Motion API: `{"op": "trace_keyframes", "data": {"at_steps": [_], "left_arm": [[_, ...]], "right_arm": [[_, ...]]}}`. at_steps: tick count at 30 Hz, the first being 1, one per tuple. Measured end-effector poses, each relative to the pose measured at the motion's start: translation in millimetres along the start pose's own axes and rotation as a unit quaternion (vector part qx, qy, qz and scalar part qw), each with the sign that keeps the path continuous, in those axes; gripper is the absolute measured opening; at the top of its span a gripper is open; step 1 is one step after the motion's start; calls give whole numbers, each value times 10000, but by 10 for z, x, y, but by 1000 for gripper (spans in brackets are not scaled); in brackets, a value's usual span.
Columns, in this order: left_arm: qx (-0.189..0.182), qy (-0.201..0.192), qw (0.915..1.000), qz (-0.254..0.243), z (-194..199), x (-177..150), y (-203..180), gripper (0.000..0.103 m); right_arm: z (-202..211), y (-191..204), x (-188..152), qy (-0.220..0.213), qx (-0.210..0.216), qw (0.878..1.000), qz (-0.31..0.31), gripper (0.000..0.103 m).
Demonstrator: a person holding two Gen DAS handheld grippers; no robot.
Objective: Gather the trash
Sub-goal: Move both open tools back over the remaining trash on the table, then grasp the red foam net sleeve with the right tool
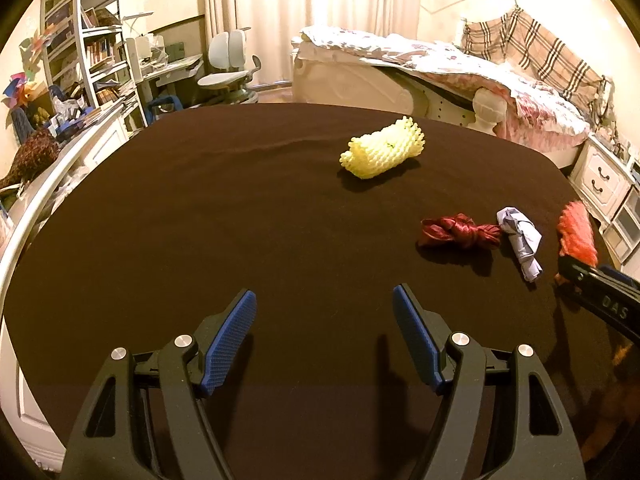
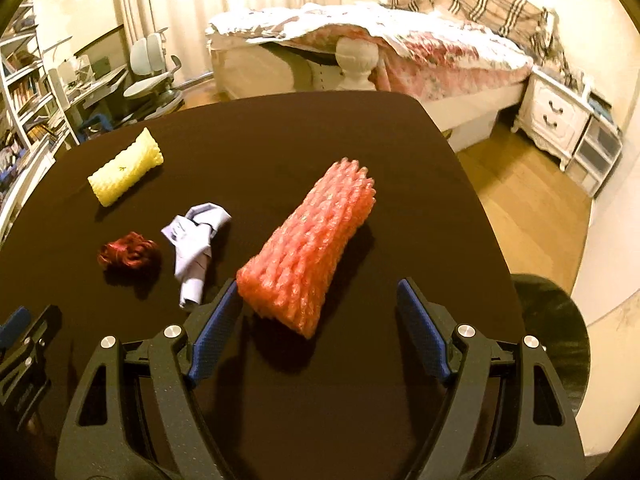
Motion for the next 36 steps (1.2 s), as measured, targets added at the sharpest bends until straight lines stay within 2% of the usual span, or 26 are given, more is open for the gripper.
{"op": "trace_keyframes", "data": {"at_steps": [3,9,17,19,21,24,27,36], "left_arm": [[-21,-4,10000,-35,-9,15,-28,71],[-24,38,10000,-86,-51,28,-73,71],[-48,57,9999,-145,-52,20,-92,72],[-92,67,9998,-131,-56,32,-96,73],[-185,74,9997,-124,-60,43,-113,73],[-311,61,9993,-196,-65,52,-195,74],[-429,51,9985,-338,-72,61,-328,74],[-596,89,9956,-717,-195,150,-726,76]], "right_arm": [[46,46,-27,-5,50,10000,49,77],[187,115,142,-177,160,9997,-17,77],[-16,85,302,-137,-20,9999,-103,76],[-112,50,256,-28,-19,9999,-102,66],[-166,39,195,79,30,9999,-82,48],[-158,-3,156,89,36,9999,-51,32],[-114,-63,135,101,183,9997,-104,27],[-28,-112,58,51,212,9998,37,26]]}}
Point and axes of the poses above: each gripper's, at about its wrist camera, not at the fingertips, and z roughly against the way its jaws point, y to its left, x to its top, the point moved 4 cm from there along -z, roughly the way its jaws point, and after that the axes turned 4 degrees about z, right-handed, at the moved point
